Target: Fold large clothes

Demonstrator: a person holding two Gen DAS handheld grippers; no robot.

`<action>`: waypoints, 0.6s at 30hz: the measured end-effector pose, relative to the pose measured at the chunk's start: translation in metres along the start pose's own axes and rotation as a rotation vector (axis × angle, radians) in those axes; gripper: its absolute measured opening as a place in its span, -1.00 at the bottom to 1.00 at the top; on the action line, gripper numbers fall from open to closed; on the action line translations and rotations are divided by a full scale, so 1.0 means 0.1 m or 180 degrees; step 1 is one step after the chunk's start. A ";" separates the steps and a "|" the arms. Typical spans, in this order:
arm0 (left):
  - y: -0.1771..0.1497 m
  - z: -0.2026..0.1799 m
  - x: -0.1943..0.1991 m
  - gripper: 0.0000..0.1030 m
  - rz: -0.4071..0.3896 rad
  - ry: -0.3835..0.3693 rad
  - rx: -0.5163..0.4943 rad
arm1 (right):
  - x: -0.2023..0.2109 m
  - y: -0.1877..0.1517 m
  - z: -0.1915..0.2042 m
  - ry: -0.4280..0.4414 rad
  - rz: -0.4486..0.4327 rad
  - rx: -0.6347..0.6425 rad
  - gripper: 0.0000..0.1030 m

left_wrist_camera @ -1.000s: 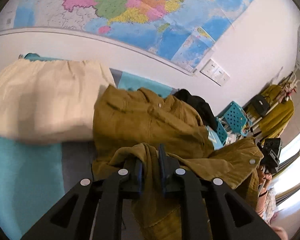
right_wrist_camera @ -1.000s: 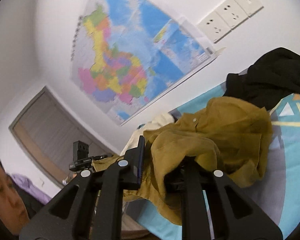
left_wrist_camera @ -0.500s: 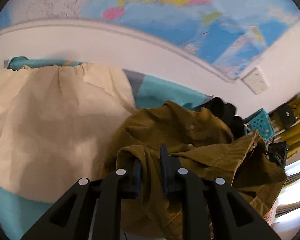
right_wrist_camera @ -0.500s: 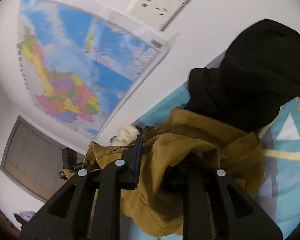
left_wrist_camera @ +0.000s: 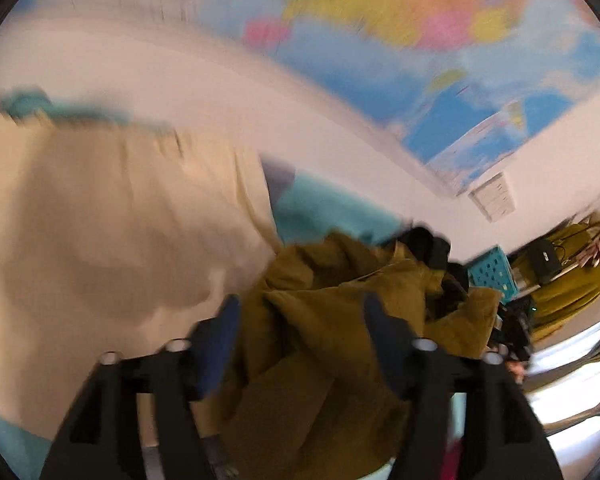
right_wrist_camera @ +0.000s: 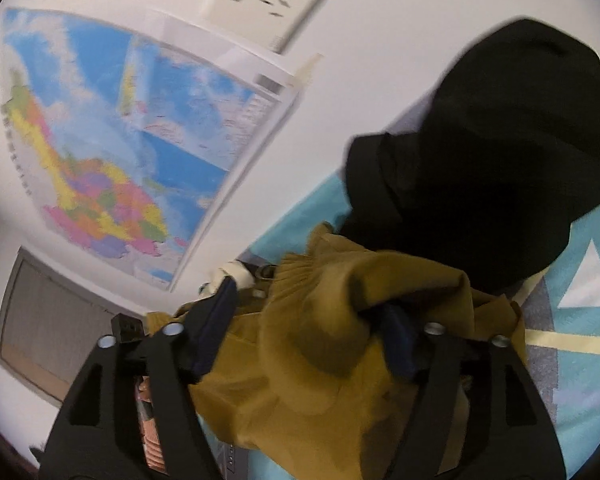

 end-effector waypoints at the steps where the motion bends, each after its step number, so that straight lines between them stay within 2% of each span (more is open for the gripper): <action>1: -0.04 -0.04 0.09 0.26 -0.0084 0.0004 -0.0104 | 0.04 0.01 0.04 0.0036 -0.0040 0.0042 0.46; 2: -0.11 -0.11 0.17 0.26 -0.0157 0.0054 -0.0263 | 0.10 0.02 0.08 0.0071 -0.0094 0.0089 0.48; 4: -0.25 -0.32 0.27 0.33 -0.0324 0.0355 -0.0708 | 0.16 0.02 0.16 0.0057 -0.0169 0.0223 0.52; 5: -0.30 -0.40 0.27 0.44 -0.0352 0.0478 -0.0897 | 0.20 -0.01 0.21 -0.0044 -0.0211 0.0373 0.53; 7: -0.41 -0.62 0.18 0.46 -0.0326 0.0794 -0.1298 | 0.19 -0.10 0.30 -0.0242 -0.0224 0.0651 0.56; 8: -0.45 -0.75 0.09 0.46 -0.0286 0.0984 -0.1487 | 0.17 -0.15 0.33 -0.0347 -0.0205 0.0774 0.58; 11: -0.46 -0.92 -0.17 0.49 -0.0128 0.1110 -0.1756 | 0.05 -0.34 0.43 -0.0829 -0.0191 0.1291 0.60; 12: -0.45 -0.96 -0.29 0.49 -0.0053 0.1150 -0.1837 | -0.03 -0.41 0.46 -0.1067 -0.0194 0.1524 0.60; 14: -0.46 -1.01 -0.52 0.53 0.0107 0.1120 -0.1951 | -0.16 -0.49 0.45 -0.1365 -0.0173 0.1803 0.60; 16: -0.53 -1.07 -0.77 0.62 0.0304 0.1218 -0.2190 | -0.28 -0.52 0.40 -0.1574 -0.0143 0.1951 0.59; 18: -0.62 -1.08 -1.01 0.64 0.0477 0.1429 -0.2412 | -0.41 -0.53 0.33 -0.1772 -0.0107 0.2070 0.60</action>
Point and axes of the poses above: each gripper's, at about its wrist camera, not at the fingertips, and x roughly against the way its jaws point, z to its left, y to its top, the point moved 2 cm from there along -x, roughly the way its jaws point, and after that the axes turned 7 degrees about -x, right-handed, at the moved point
